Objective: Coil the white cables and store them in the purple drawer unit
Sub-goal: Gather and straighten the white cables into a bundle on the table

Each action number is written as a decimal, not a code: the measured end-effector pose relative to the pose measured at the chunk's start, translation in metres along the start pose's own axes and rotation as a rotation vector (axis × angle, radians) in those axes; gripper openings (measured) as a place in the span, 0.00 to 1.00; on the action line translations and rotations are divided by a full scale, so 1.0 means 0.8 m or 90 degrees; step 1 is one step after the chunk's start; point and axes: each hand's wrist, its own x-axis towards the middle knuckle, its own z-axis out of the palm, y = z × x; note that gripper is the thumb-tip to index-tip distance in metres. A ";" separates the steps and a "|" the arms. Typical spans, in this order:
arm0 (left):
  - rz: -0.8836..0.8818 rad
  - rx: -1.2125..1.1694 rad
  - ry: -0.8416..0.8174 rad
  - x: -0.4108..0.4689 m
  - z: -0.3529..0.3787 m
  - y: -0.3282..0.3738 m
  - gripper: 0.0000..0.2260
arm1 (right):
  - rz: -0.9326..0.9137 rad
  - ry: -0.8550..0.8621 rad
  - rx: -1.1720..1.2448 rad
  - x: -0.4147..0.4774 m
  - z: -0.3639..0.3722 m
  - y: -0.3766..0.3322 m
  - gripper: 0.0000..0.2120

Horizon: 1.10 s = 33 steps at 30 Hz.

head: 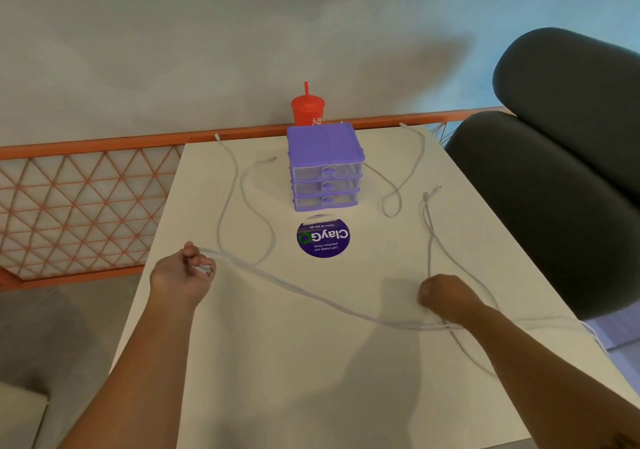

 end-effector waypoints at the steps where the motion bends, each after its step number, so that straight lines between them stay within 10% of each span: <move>1: 0.004 0.007 0.010 0.003 0.003 -0.002 0.15 | 0.007 0.031 0.064 0.008 -0.013 0.002 0.10; 14: 0.067 -0.095 0.085 0.026 0.046 -0.042 0.14 | 0.123 0.155 0.450 0.190 -0.113 0.072 0.12; 26: 0.123 -0.021 0.157 0.049 0.077 -0.082 0.13 | 0.147 0.060 0.355 0.298 -0.123 0.065 0.10; 33: 0.131 0.000 0.140 0.042 0.076 -0.088 0.11 | 0.223 0.184 0.723 0.274 -0.136 0.050 0.12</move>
